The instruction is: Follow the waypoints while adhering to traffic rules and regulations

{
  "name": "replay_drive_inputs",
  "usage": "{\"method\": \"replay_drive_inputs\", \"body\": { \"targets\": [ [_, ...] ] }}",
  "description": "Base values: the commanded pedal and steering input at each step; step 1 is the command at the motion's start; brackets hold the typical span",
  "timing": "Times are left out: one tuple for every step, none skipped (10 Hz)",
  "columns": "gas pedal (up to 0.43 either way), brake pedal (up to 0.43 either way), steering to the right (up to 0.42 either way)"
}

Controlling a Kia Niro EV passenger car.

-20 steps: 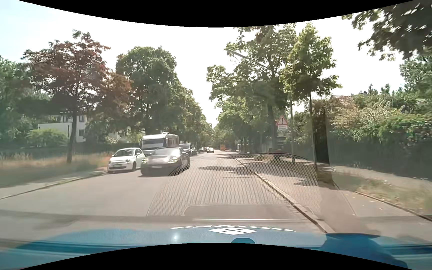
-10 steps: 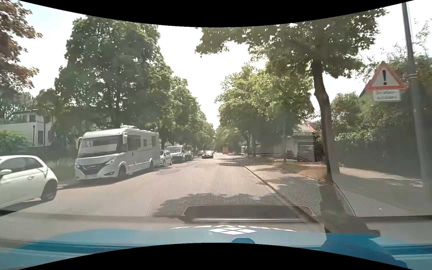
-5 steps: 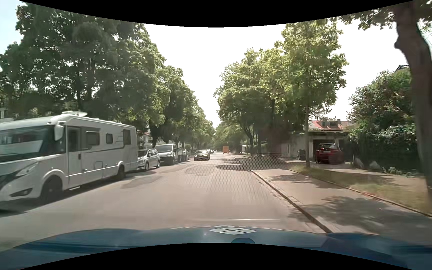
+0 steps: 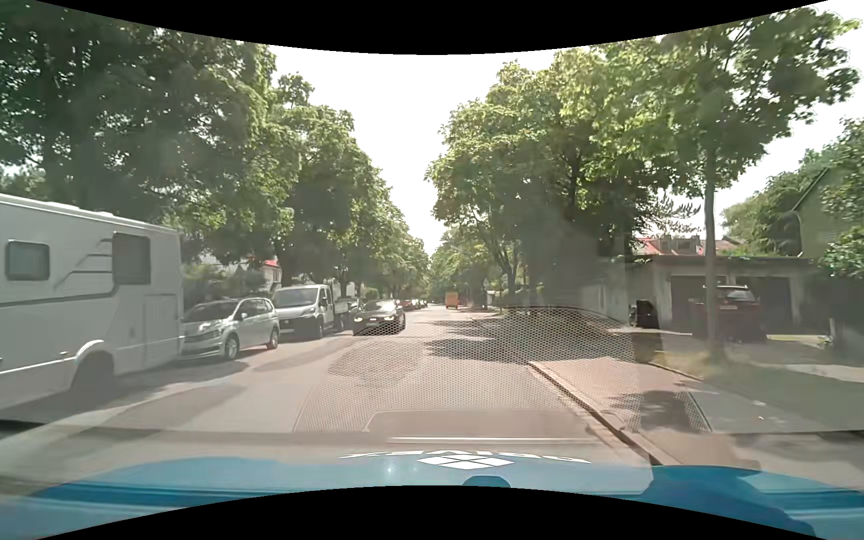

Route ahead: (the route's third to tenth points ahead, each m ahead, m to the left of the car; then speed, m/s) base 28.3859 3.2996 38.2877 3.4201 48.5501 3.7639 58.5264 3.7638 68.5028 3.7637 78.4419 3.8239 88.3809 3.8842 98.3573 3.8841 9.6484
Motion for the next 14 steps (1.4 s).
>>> {"method": "replay_drive_inputs", "body": {
  "targets": [
    [0.157,0.000,-0.003],
    [0.157,0.000,-0.004],
    [0.157,0.000,-0.003],
    [0.157,0.000,-0.004],
    [0.157,0.000,-0.003],
    [0.157,0.000,-0.003],
    [0.157,0.000,-0.003],
    [0.157,0.000,-0.003],
    [0.157,0.000,-0.003],
    [0.157,0.000,-0.003],
    [0.157,0.000,-0.004],
    [0.157,0.000,-0.002],
    [0.157,0.000,-0.003],
    [0.157,0.000,-0.006]
  ]
}}
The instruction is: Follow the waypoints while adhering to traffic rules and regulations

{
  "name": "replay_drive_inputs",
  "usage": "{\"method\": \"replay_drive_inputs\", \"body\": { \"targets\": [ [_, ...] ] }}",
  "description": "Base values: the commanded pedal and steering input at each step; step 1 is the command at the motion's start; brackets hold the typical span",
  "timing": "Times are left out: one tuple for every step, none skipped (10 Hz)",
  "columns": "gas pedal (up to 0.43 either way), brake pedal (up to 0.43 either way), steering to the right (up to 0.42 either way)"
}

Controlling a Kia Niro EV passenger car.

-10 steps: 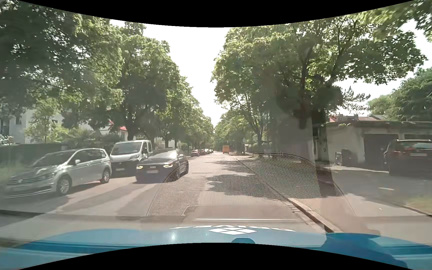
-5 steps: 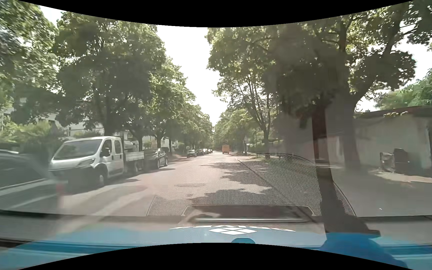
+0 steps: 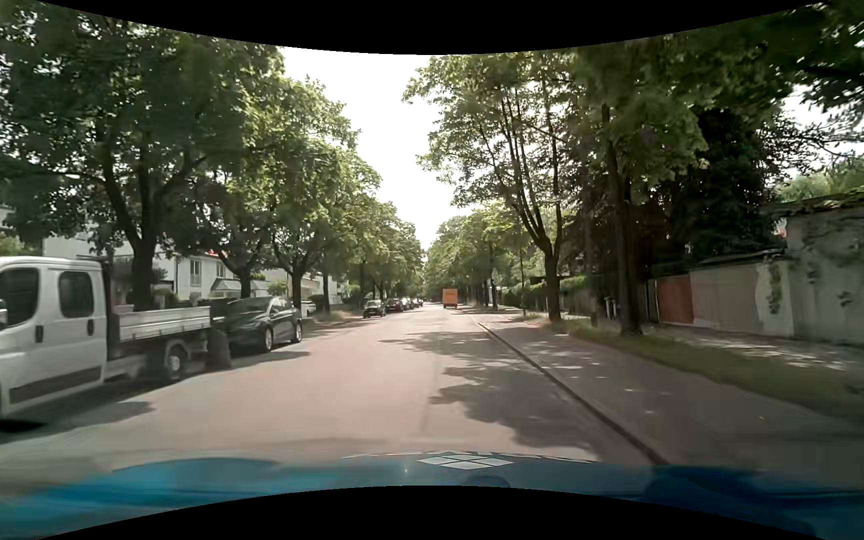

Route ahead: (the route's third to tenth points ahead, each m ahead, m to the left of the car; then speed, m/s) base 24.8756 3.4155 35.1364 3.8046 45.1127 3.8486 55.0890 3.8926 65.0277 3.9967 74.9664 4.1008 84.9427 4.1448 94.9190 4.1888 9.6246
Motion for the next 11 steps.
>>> {"method": "replay_drive_inputs", "body": {
  "targets": [
    [0.157,0.000,-0.004],
    [0.157,0.000,-0.005],
    [0.157,0.000,-0.005],
    [0.157,0.000,-0.006],
    [0.157,0.000,-0.009],
    [0.157,0.000,-0.011],
    [0.157,0.000,-0.012],
    [0.157,0.000,-0.011],
    [0.157,0.000,-0.011],
    [0.157,0.000,-0.008],
    [0.157,0.000,-0.007]
  ]
}}
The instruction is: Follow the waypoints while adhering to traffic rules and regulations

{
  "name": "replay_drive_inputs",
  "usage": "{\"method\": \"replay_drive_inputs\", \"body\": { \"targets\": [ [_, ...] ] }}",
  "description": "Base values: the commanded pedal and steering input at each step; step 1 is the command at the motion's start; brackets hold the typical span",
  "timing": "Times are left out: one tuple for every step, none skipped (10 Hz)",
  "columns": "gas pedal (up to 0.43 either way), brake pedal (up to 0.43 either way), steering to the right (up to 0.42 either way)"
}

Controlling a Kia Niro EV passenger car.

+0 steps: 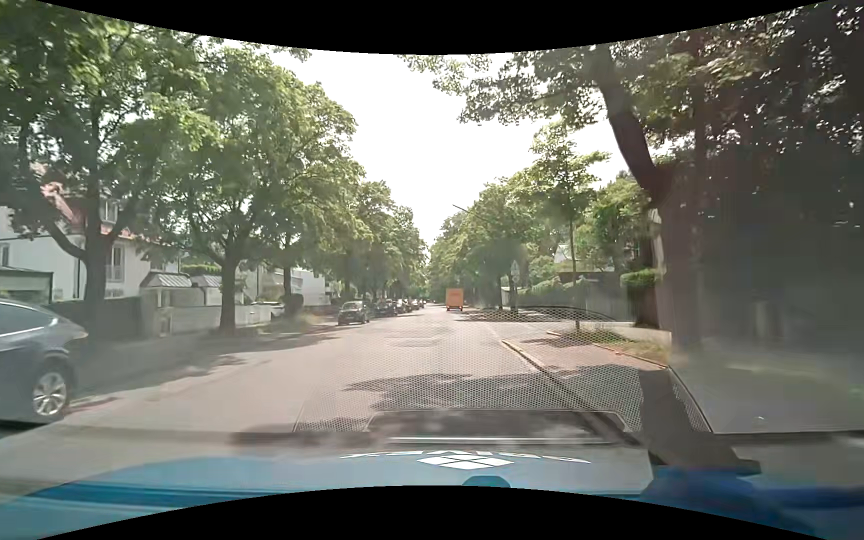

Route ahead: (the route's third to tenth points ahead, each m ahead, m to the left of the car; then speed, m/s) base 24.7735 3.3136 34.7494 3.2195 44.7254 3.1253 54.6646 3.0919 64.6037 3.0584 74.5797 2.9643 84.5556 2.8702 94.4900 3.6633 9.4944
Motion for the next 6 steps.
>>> {"method": "replay_drive_inputs", "body": {
  "targets": [
    [0.157,0.000,-0.007],
    [0.157,0.000,-0.008],
    [0.150,0.000,-0.008],
    [0.138,0.000,-0.008],
    [0.138,0.000,-0.009],
    [0.138,0.000,-0.009]
  ]
}}
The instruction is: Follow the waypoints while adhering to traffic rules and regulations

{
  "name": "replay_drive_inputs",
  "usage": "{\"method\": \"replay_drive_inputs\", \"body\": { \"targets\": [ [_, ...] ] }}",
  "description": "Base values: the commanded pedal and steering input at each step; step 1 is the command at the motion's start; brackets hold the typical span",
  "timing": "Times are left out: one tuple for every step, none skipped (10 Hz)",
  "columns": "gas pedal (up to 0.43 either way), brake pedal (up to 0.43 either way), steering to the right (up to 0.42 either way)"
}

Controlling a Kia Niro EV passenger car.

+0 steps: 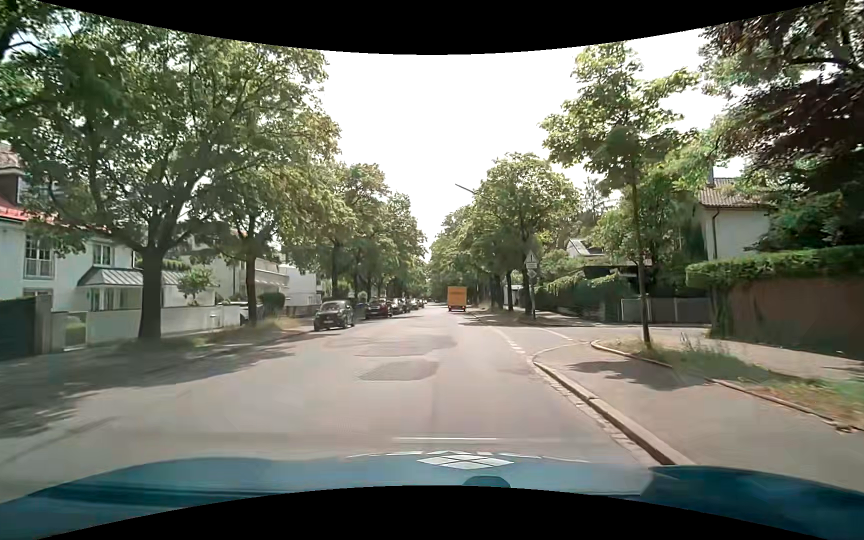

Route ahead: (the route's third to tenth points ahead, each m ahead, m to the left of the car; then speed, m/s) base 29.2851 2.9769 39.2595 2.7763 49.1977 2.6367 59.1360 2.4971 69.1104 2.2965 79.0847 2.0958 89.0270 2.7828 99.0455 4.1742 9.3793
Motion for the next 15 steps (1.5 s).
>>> {"method": "replay_drive_inputs", "body": {
  "targets": [
    [0.138,0.000,-0.009],
    [0.138,0.000,-0.009],
    [0.138,0.000,-0.009],
    [0.138,0.000,-0.009],
    [0.138,0.000,-0.010],
    [0.138,0.000,-0.010],
    [0.138,0.000,-0.011],
    [0.138,0.000,-0.013],
    [0.138,0.000,-0.019],
    [0.138,0.000,-0.024],
    [0.138,0.000,-0.024],
    [0.150,0.000,-0.025],
    [0.150,0.000,-0.027],
    [0.150,0.000,-0.026],
    [0.150,0.000,-0.026]
  ]
}}
